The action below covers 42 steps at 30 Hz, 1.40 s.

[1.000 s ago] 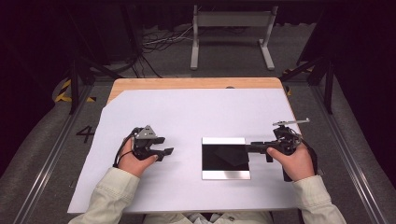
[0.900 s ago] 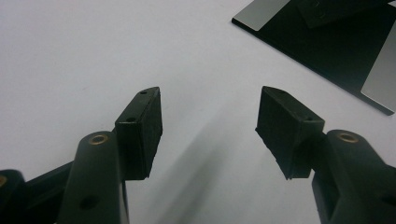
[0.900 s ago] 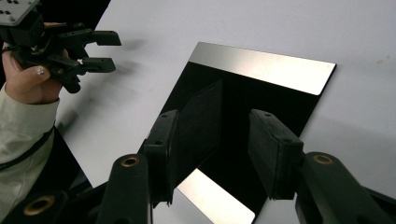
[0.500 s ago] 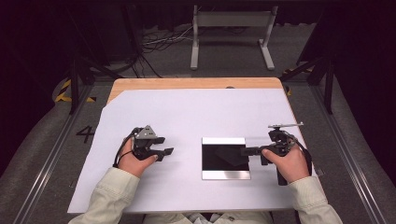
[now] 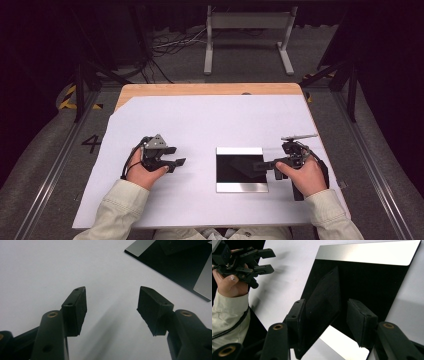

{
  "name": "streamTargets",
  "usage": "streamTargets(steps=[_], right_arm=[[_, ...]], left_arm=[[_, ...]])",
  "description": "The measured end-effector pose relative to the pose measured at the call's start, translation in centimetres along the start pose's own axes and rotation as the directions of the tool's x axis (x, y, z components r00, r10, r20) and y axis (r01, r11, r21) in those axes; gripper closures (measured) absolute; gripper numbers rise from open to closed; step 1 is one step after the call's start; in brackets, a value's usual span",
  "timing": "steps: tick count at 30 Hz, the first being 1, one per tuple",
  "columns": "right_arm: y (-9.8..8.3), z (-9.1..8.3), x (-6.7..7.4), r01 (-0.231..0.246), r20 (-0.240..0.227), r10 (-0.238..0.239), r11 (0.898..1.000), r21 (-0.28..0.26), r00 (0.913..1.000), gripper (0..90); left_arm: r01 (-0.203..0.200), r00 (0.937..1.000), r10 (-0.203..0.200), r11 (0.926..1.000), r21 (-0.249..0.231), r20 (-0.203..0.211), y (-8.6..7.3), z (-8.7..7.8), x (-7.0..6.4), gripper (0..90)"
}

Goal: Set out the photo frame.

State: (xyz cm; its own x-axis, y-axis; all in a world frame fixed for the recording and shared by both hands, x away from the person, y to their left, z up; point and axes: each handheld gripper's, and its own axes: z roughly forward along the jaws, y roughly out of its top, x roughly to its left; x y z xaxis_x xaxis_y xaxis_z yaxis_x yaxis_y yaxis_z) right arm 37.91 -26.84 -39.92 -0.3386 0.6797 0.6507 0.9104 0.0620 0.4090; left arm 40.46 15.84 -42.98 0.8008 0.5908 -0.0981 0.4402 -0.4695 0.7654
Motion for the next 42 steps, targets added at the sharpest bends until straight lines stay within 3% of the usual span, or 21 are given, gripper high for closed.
streamTargets(steps=[12, 16, 25, 34, 42], right_arm=[[-0.1, 0.8, -0.1, -0.032, -0.051, 0.034, 0.999, 0.039, 0.9981, 52.5], [-0.1, 0.8, 0.2, -0.046, -0.086, 0.051, 0.997, 0.066, 0.9950, 61.1], [-0.2, 0.7, 0.6, -0.029, -0.082, 0.034, 0.998, 0.061, 0.9960, 64.3], [-0.4, 0.1, 1.4, 0.038, -0.119, -0.028, 0.996, 0.083, 0.9925, 73.2], [-0.6, -0.3, 2.3, 0.123, -0.112, -0.108, 0.983, 0.135, 0.9879, 79.9]], left_arm=[[0.006, 1.0000, -0.006, 1.0000, 0.002, 0.003, -0.1, 0.0, 0.0, 41.0], [0.006, 1.0000, -0.006, 1.0000, 0.002, 0.002, -0.1, 0.0, 0.0, 41.0], [0.002, 1.0000, -0.002, 1.0000, 0.002, 0.003, -0.1, 0.1, 0.0, 40.9], [0.001, 1.0000, -0.001, 1.0000, 0.001, 0.002, 0.0, 0.0, 0.0, 40.8], [-0.001, 1.0000, 0.001, 1.0000, 0.000, 0.000, 0.0, 0.0, 0.0, 40.8]])
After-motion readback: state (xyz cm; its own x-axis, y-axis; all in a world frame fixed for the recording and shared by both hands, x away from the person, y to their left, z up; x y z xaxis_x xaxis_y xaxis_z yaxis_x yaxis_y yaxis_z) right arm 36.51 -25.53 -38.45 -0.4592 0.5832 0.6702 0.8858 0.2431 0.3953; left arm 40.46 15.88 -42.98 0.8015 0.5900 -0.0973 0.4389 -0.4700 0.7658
